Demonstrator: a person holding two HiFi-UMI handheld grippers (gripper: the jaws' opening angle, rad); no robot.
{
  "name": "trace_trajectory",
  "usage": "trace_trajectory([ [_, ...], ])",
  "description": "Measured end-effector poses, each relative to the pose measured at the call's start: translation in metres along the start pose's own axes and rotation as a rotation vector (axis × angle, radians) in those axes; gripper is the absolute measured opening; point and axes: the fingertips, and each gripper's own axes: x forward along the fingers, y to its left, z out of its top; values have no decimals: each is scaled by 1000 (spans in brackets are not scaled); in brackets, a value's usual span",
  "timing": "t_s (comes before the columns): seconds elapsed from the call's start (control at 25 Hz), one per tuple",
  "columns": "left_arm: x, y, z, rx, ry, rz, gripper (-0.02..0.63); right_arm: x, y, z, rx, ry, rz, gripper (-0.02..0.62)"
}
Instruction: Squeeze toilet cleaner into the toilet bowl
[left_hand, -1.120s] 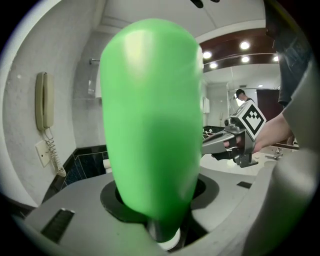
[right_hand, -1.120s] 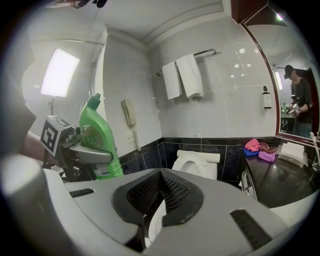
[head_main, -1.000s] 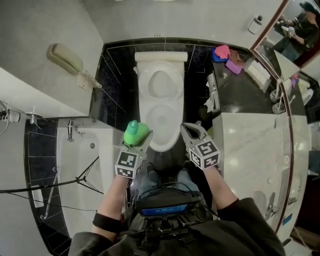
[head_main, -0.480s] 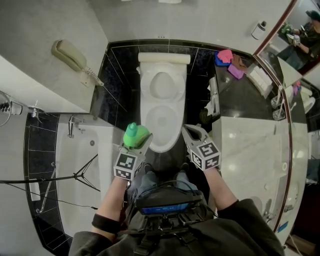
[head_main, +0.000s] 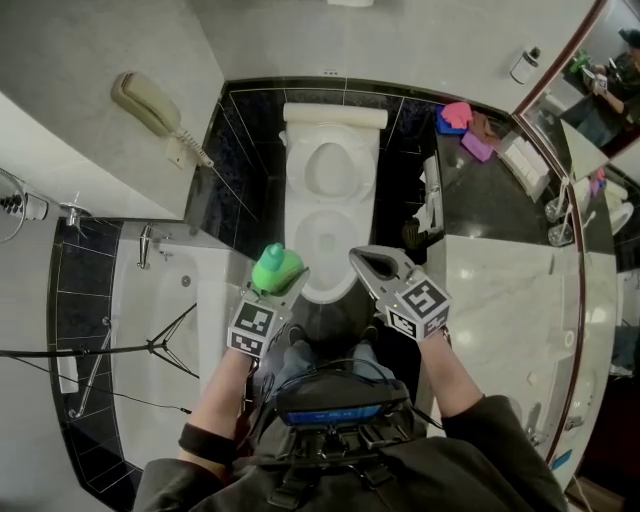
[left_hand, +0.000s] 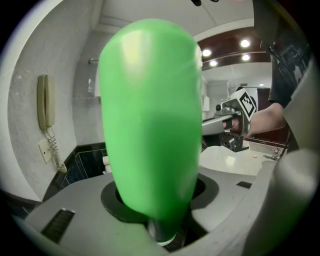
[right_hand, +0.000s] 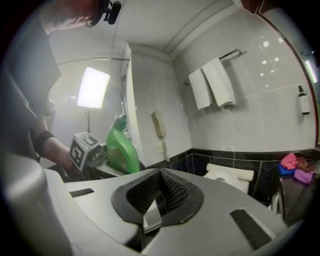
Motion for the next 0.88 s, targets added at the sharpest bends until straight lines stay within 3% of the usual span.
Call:
trace_trajectory([
  [0.16,2,-1,-1,-8,-4,5,199,13,34,35,66,-48,149,26],
  [0.4,10,-1,-3,-24,-10,25,201,35,76,80,318,-112,312,114],
  [0.6,16,2,-2,-27,-14,38,201,49,87,94,434,-120,345,223],
  [0.76,19,6,-3,-24,-9,52,200,59,84,98,535,-126,343,224],
  [0.88,21,9,-4,-17,-1,66,201,65,83,98,550,-118,331,224],
])
